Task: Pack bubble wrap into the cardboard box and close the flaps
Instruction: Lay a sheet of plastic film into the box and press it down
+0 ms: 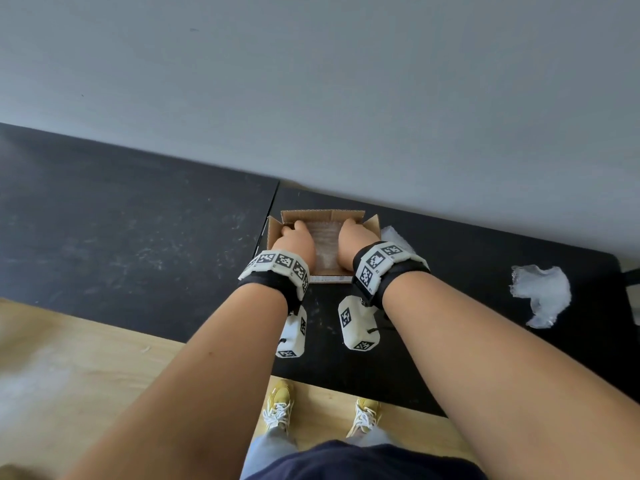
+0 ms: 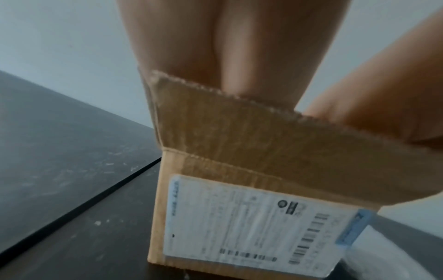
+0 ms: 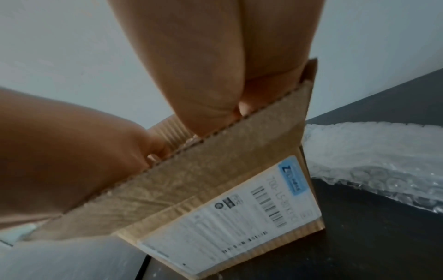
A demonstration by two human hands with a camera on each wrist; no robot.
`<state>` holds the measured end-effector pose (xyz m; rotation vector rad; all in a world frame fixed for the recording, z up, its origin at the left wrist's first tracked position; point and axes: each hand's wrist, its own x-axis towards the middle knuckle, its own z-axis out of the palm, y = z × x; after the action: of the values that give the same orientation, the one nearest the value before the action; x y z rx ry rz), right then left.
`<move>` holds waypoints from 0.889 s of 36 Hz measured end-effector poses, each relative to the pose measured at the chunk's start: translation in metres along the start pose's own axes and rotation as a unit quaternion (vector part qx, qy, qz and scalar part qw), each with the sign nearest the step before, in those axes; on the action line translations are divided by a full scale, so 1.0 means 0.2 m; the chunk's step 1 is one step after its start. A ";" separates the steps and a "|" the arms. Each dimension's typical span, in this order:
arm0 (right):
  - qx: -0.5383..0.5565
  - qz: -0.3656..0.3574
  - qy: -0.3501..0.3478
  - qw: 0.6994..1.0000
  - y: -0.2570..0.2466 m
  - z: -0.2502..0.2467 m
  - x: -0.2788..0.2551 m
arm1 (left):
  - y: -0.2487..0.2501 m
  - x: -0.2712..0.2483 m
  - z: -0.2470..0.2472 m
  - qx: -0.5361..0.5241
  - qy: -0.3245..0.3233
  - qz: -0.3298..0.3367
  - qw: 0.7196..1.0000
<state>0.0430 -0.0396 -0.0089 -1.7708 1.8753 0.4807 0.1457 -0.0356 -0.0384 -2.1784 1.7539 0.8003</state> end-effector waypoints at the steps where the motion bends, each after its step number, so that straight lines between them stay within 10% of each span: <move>1: 0.015 0.007 0.012 1.000 0.00 0.02 0.01 | 0.00 0.00 0.01 0.000 0.008 -0.001 1.000; 17: 0.050 -0.003 0.025 0.998 0.03 0.03 -0.04 | -0.04 -0.10 0.04 0.142 0.075 0.100 0.982; 32: 0.136 -0.017 0.259 0.956 0.41 -0.02 -0.18 | 0.10 -0.23 -0.10 0.064 0.142 0.116 0.981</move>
<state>-0.0381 -0.0067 0.0084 -1.8486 2.1173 -0.2797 0.1260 -0.0117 0.0062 -2.1131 2.1608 0.4210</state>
